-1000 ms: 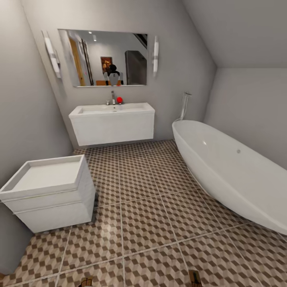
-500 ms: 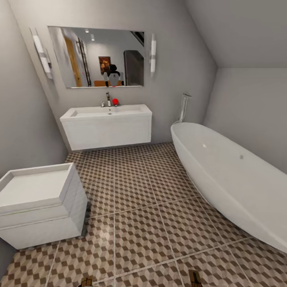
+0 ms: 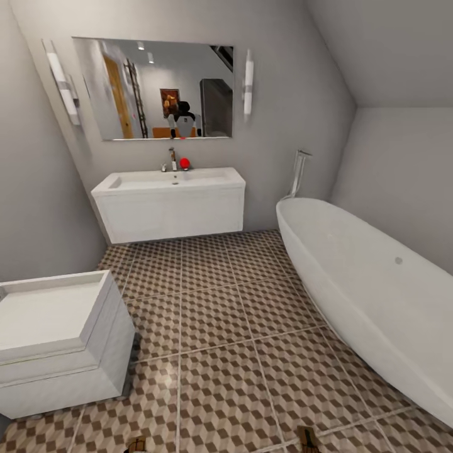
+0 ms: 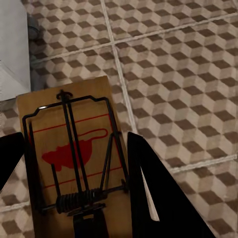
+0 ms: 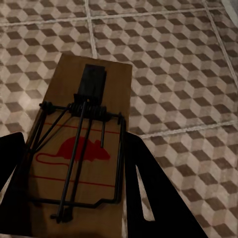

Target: Take the four mousetraps from the cabinet in the bathroom and place them on the bathroom floor. Make sure all four end up on the same floor surface, and ensure that at least two of them are either under or directly next to the same bathroom sink.

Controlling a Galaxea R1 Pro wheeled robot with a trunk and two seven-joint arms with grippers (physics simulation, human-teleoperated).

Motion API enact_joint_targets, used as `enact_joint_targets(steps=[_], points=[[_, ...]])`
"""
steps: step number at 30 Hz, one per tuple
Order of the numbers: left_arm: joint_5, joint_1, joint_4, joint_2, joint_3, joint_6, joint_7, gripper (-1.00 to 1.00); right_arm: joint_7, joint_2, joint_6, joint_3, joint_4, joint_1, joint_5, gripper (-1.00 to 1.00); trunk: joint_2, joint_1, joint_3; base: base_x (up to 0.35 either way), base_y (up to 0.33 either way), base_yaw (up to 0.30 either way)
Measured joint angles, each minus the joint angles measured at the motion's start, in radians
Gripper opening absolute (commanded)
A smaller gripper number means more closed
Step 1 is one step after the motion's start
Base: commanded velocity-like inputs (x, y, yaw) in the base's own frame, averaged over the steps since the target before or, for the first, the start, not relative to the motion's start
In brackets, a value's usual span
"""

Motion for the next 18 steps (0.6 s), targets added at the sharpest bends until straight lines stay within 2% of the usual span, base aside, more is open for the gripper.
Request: enact_joint_targets(steps=[12, 18], points=[[0.0, 0.0, 0.0, 0.0, 0.0, 0.0, 0.0, -1.0, 0.0, 0.0, 0.0, 0.0, 0.0, 0.0, 0.0, -1.0, 0.0, 0.0, 0.0, 0.332, 0.0, 0.154], [0.0, 0.0, 0.0, 0.0, 0.0, 0.0, 0.0, -1.0, 0.0, 0.0, 0.0, 0.0, 0.0, 0.0, 0.0, -1.0, 0.0, 0.0, 0.0, 0.332, 0.0, 0.043]])
